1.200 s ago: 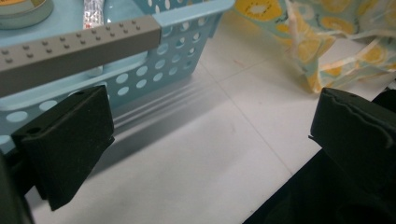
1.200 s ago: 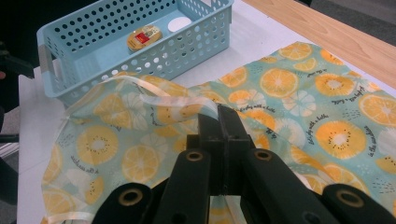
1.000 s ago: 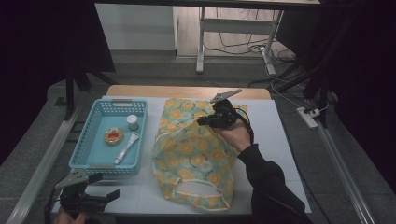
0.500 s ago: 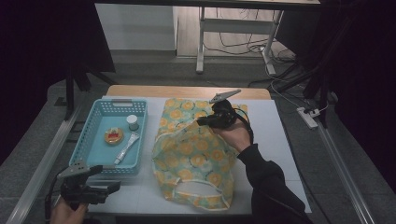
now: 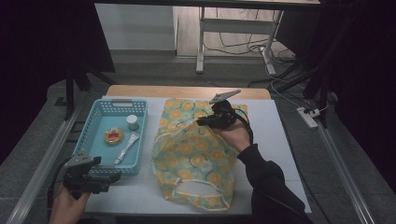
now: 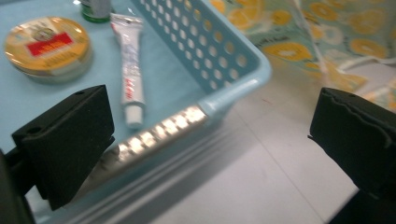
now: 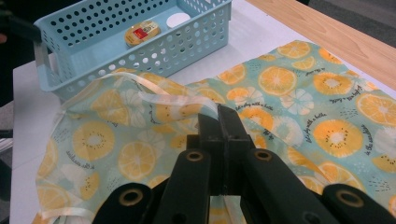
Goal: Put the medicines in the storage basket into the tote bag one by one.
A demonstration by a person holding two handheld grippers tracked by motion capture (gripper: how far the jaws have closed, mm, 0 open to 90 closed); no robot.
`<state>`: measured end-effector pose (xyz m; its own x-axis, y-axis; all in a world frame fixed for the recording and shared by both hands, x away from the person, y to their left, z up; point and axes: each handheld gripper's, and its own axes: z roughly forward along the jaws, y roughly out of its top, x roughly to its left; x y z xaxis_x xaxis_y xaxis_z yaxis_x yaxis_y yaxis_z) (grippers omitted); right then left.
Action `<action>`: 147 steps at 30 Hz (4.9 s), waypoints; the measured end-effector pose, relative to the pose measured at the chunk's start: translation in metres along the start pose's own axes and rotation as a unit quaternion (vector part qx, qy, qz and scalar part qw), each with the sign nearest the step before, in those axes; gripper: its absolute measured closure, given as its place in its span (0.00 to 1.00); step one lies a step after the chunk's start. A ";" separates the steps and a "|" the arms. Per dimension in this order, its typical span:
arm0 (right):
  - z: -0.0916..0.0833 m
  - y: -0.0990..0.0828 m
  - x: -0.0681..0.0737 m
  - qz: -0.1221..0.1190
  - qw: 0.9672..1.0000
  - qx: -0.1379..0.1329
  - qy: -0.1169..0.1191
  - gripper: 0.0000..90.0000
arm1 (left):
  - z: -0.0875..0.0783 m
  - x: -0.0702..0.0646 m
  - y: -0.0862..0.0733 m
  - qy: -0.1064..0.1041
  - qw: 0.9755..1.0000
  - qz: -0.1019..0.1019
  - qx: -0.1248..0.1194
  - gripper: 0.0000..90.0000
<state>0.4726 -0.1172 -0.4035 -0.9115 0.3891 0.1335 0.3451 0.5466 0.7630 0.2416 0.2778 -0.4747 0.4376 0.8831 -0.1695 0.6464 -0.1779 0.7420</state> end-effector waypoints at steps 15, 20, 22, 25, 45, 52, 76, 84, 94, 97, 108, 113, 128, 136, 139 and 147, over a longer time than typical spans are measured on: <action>0.003 0.001 0.002 -0.003 1.000 0.002 -0.001 1.00 | 0.011 0.022 0.024 0.019 1.000 -0.001 0.020 0.00; 0.004 0.001 0.002 -0.005 1.000 0.001 -0.002 1.00 | 0.016 0.032 0.034 0.029 0.999 -0.002 0.025 0.00; 0.003 0.001 0.002 -0.004 1.000 0.000 -0.002 1.00 | 0.020 0.036 0.038 0.031 0.999 -0.006 0.027 0.00; 0.003 0.001 0.002 -0.005 1.000 -0.001 -0.002 1.00 | 0.025 0.041 0.043 0.032 0.999 0.001 0.036 0.00; 0.004 -0.001 0.002 -0.004 1.000 -0.004 -0.003 1.00 | 0.051 0.077 0.068 0.034 0.998 -0.018 0.051 0.00; 0.007 -0.001 0.003 -0.005 1.000 -0.004 -0.002 1.00 | 0.061 0.086 0.075 0.031 0.998 -0.030 0.045 0.00; 0.007 -0.003 0.002 -0.006 1.000 -0.004 0.000 1.00 | 0.113 0.119 0.080 0.065 0.985 -0.046 0.151 0.00; 0.006 -0.004 0.003 -0.005 1.000 -0.003 0.000 1.00 | 0.124 0.117 0.082 0.077 0.977 -0.045 0.193 0.00; 0.008 -0.006 0.003 -0.004 1.000 -0.002 0.002 1.00 | 0.128 0.118 0.081 0.087 0.970 -0.051 0.220 0.21; 0.007 -0.007 0.002 -0.003 1.000 -0.002 0.001 1.00 | 0.128 0.118 0.082 0.089 0.969 -0.052 0.225 0.22; 0.006 -0.008 0.001 -0.001 1.000 -0.006 0.001 1.00 | 0.123 0.117 0.085 0.095 0.969 -0.066 0.217 0.23; 0.007 -0.008 0.001 -0.002 1.000 -0.008 0.000 1.00 | 0.117 0.116 0.086 0.089 0.974 -0.071 0.195 0.23; 0.006 -0.008 0.000 0.002 1.000 -0.010 0.000 1.00 | 0.092 0.113 0.092 0.055 0.986 -0.056 0.148 0.23; 0.008 -0.008 0.000 0.001 1.000 -0.010 0.000 1.00 | 0.072 0.100 0.099 0.034 0.992 -0.034 0.118 0.23; 0.008 -0.008 0.000 0.001 1.000 -0.010 -0.001 1.00 | 0.067 0.092 0.101 0.026 0.993 -0.021 0.111 0.23; 0.007 -0.009 -0.002 0.003 1.000 -0.011 -0.005 1.00 | 0.058 0.072 0.107 0.005 0.995 0.007 0.102 0.23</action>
<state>0.4729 -0.1177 -0.4151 -0.9071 0.4000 0.1312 0.3450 0.5276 0.7763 0.3789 0.2967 -0.4453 0.4420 0.8841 -0.1517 0.7537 -0.2743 0.5972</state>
